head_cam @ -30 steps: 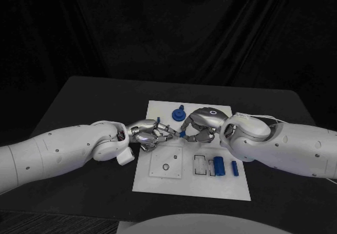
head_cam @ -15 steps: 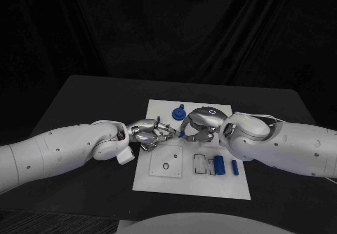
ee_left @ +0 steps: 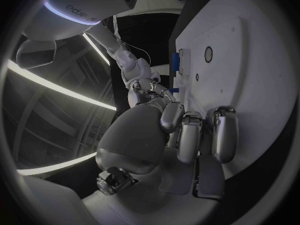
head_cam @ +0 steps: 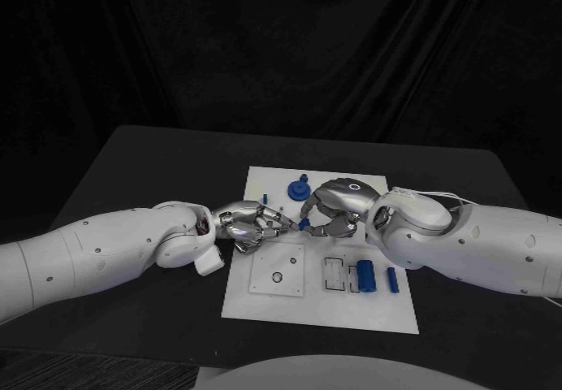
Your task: Assemble the parts on the task board
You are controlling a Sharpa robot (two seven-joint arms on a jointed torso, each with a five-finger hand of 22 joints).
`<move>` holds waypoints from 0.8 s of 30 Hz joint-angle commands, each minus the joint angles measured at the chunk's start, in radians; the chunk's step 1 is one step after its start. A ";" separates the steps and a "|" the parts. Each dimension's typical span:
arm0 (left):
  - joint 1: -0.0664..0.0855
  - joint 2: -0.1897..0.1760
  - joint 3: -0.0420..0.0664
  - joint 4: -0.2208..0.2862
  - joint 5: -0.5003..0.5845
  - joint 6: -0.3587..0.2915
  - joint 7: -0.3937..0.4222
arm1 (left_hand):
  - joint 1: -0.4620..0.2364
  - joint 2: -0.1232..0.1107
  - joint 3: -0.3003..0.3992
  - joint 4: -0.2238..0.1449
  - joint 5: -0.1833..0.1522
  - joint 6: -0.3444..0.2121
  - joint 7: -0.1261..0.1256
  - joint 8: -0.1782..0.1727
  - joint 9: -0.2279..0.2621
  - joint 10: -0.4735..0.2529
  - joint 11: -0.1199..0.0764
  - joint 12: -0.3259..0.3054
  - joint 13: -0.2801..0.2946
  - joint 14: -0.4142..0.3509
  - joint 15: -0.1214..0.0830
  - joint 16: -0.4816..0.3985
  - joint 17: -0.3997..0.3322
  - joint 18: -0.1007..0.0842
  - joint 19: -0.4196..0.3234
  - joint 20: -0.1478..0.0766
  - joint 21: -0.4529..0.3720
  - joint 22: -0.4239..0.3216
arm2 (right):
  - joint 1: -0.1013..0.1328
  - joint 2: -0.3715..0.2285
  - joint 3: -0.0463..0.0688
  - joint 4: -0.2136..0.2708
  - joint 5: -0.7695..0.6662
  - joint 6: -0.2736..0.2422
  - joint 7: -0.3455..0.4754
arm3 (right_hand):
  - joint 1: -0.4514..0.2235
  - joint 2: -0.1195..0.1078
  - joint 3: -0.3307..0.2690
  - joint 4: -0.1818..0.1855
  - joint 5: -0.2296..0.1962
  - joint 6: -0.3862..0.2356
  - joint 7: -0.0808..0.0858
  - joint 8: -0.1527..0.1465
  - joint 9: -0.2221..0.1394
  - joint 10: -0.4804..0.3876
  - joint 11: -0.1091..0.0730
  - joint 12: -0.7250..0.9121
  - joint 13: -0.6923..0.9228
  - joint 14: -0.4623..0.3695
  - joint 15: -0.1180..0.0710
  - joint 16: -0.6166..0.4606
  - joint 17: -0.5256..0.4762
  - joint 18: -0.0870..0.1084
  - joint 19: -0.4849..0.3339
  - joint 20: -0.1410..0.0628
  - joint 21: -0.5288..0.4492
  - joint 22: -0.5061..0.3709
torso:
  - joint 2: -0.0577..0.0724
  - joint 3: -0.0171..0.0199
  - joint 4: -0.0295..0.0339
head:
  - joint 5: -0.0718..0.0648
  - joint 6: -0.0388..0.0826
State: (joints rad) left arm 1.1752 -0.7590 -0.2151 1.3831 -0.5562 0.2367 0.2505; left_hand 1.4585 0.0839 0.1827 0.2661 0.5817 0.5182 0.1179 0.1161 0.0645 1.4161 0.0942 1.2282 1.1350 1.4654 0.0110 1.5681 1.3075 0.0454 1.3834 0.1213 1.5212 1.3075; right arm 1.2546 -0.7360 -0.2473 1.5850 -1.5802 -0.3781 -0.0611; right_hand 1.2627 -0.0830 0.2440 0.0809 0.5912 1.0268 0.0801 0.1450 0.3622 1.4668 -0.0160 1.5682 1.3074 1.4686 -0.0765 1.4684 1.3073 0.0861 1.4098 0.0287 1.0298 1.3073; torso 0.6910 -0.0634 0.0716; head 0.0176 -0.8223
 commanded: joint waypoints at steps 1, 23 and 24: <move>-0.003 0.003 0.000 0.000 0.001 0.011 -0.004 | -0.009 0.000 0.005 -0.001 -0.007 0.000 0.002 -0.003 0.001 0.155 -0.050 0.343 0.436 0.105 -0.004 0.003 0.263 -0.004 -0.008 -0.002 -0.005 0.121 | 0.000 0.001 0.001 0.005 -0.005 -0.025 0.012 | 0.012 0.001 0.006 0.000 0.003 0.006 -0.007 0.003 0.002 0.104 0.001 0.003 0.263 0.078 -0.002 0.001 0.151 0.014 0.004 0.002 -0.004 0.099 | 0.000 0.0001 0.0005 | 0.000 -0.001; -0.003 0.002 0.000 0.003 0.001 -0.012 0.018 | -0.009 -0.002 0.013 -0.005 -0.007 -0.027 -0.004 -0.013 -0.002 0.155 -0.051 0.343 0.436 0.105 -0.003 0.003 0.263 -0.001 -0.022 -0.001 -0.009 0.112 | 0.000 0.015 0.001 0.005 -0.005 0.001 0.011 | 0.018 -0.003 0.013 -0.009 -0.009 0.006 -0.003 0.004 0.009 0.104 0.011 0.003 0.263 0.076 0.005 -0.005 0.145 0.015 0.000 0.006 -0.014 0.098 | 0.001 -0.0009 0.0014 | 0.003 -0.005; -0.003 0.002 0.000 0.003 0.001 -0.012 0.018 | -0.009 -0.002 0.013 -0.005 -0.007 -0.027 -0.004 -0.013 -0.002 0.155 -0.051 0.343 0.436 0.105 -0.003 0.003 0.263 -0.001 -0.022 -0.001 -0.009 0.112 | 0.000 0.017 0.001 0.004 -0.005 0.002 0.011 | 0.019 -0.003 0.014 -0.011 -0.011 0.007 -0.002 0.004 0.010 0.104 0.012 0.003 0.263 0.076 0.006 -0.006 0.144 0.015 0.000 0.007 -0.015 0.098 | 0.001 -0.0008 0.0016 | 0.002 -0.005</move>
State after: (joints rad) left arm 1.1741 -0.7593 -0.2153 1.3835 -0.5566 0.2312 0.2511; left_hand 1.4585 0.0839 0.1897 0.2592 0.5780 0.4998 0.1147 0.1081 0.0630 1.4098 0.0957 1.2285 1.1350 1.4650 0.0116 1.5681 1.3074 0.0460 1.3691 0.1212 1.5173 1.3074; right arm 1.2546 -0.7213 -0.2468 1.5863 -1.5802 -0.3794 -0.0538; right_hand 1.2716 -0.0864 0.2518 0.0695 0.5830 1.0267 0.0799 0.1459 0.3696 1.4657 -0.0095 1.5682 1.3073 1.4686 -0.0765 1.4684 1.3073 0.0860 1.4098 0.0287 1.0204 1.3079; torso 0.6915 -0.0639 0.0722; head 0.0214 -0.8270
